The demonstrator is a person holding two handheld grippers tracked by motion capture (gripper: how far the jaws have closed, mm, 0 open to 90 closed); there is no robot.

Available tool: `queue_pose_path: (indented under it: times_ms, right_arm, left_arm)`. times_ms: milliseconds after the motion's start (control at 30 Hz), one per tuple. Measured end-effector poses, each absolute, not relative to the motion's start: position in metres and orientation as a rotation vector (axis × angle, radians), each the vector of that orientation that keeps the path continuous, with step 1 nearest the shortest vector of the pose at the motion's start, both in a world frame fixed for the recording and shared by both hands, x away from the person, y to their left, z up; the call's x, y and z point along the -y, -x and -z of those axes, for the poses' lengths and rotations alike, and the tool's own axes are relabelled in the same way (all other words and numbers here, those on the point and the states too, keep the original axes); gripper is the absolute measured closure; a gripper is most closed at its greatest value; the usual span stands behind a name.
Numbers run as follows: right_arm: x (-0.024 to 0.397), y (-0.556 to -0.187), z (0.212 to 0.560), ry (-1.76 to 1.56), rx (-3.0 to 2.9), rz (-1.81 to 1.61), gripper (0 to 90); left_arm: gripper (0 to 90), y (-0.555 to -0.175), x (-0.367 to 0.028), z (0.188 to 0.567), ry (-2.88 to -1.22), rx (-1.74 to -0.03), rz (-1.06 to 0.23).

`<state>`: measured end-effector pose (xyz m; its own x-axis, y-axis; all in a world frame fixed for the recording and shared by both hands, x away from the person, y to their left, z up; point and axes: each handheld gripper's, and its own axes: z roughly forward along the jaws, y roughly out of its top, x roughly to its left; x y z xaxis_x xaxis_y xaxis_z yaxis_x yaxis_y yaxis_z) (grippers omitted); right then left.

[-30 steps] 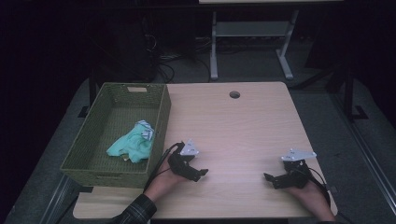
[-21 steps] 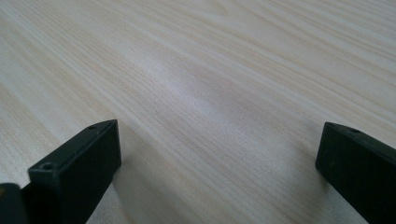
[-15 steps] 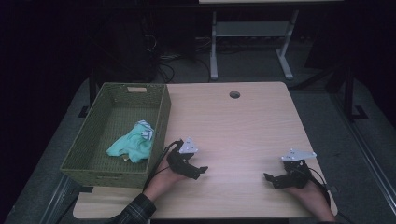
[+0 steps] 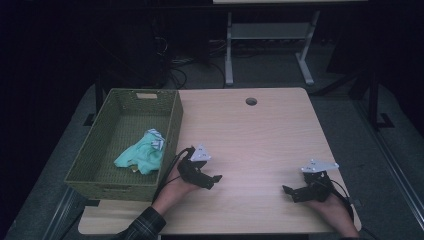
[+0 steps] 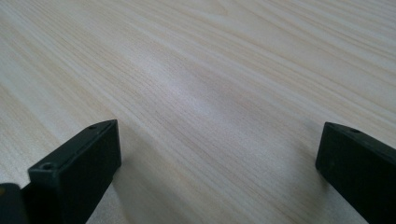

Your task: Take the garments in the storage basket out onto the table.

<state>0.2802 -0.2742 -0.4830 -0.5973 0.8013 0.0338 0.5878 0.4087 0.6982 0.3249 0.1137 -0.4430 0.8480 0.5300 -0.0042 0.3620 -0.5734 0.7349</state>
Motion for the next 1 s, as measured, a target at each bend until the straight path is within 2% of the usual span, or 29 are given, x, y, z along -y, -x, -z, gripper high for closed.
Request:
queue_pose_path:
  times_ms: [1000]
  right_arm:
    - [0.274, -0.28, 0.483, -1.209, -2.363, -0.985, 0.0]
  left_arm:
    - [13.4, -0.326, -0.114, 0.421, -2.226, -0.623, -0.287]
